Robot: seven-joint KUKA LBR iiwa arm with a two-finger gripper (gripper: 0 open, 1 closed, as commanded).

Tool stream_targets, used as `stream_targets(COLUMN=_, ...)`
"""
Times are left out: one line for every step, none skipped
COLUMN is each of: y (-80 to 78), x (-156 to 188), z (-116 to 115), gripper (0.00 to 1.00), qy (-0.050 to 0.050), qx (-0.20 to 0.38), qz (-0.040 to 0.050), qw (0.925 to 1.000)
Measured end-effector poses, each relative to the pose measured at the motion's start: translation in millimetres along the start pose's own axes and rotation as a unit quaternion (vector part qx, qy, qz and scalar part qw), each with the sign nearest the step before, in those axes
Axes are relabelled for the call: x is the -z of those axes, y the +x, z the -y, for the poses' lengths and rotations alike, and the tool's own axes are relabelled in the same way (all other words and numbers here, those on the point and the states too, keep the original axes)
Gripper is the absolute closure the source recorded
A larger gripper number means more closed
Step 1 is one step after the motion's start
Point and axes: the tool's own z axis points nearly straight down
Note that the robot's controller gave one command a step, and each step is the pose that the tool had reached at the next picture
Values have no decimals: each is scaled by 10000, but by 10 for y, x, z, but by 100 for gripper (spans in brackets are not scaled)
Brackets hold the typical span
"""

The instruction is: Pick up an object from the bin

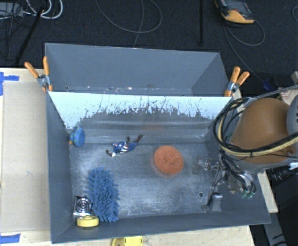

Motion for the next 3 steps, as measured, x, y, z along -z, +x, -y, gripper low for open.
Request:
stream_targets(y=-18, x=40, z=-1, gripper=0, qy=5, qx=13, qz=38, qw=10000)
stream_targets(y=-453, x=-496, z=-245, gripper=0, qy=7, qx=-129, qz=90, qw=9999)
stream_targets(y=-760, x=-978, z=-414, gripper=0, qy=-6, qx=-147, qz=76, qw=9999)
